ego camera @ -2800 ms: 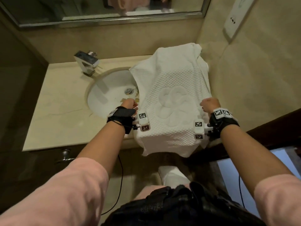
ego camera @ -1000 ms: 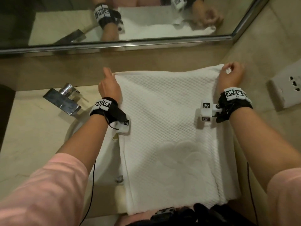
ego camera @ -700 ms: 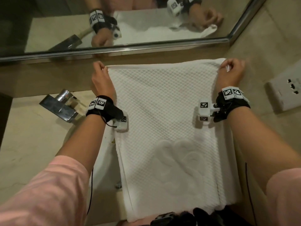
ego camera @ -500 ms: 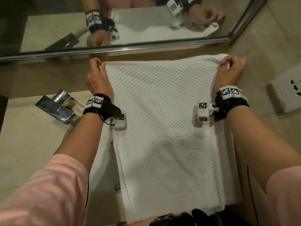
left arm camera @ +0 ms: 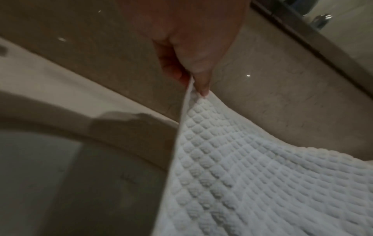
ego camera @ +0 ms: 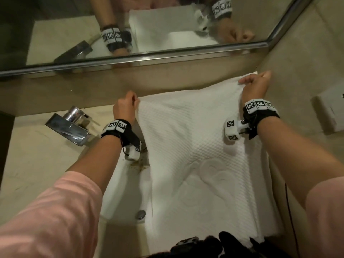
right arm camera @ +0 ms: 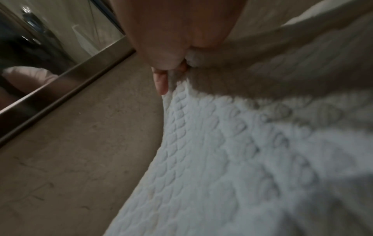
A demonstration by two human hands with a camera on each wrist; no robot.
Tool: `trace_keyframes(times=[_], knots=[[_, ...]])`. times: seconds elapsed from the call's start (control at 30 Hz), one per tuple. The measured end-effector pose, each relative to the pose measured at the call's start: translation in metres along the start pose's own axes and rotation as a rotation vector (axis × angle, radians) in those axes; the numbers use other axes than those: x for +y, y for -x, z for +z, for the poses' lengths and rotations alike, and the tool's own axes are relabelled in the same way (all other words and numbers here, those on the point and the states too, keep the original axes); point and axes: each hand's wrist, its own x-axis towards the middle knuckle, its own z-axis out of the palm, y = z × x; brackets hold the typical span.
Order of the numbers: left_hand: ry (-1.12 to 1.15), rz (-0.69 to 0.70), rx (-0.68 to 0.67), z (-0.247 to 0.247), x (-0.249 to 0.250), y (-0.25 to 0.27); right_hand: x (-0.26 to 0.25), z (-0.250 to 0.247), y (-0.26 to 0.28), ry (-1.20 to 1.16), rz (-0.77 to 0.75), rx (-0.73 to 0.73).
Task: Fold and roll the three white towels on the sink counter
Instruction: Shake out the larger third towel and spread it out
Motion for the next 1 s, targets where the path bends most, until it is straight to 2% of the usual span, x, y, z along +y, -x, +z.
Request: trace_keyframes(times=[0.07,0.17,0.27,0.37,0.43,0.57,0.73,0.87,1.0], knots=[[-0.025,-0.068,-0.014,0.004,-0.001,-0.002,-0.002,-0.001,0.000,0.111,0.008,-0.011],[-0.130,-0.146,-0.040,0.010,0.002,-0.008,0.005,-0.008,-0.015,0.461,-0.055,-0.066],[-0.194,-0.129,-0.077,0.018,0.001,-0.011,0.015,-0.021,-0.027,0.999,-0.155,-0.290],[-0.197,-0.061,-0.156,0.024,-0.003,-0.005,0.019,-0.022,-0.019,1.280,-0.245,-0.314],[-0.172,-0.003,-0.161,0.026,-0.004,0.004,0.015,-0.018,-0.008,1.366,-0.298,-0.308],[-0.004,-0.058,-0.119,0.029,0.001,0.027,0.010,-0.020,0.002,1.355,-0.328,-0.329],[0.221,-0.351,-0.130,0.024,0.014,0.044,-0.001,-0.040,0.025,1.262,-0.313,-0.349],[0.331,-0.556,-0.251,0.019,0.013,0.055,0.003,-0.068,0.056,1.037,-0.241,-0.313],[0.278,-0.562,-0.419,0.017,0.016,0.080,0.014,-0.102,0.105,0.804,-0.114,-0.289]])
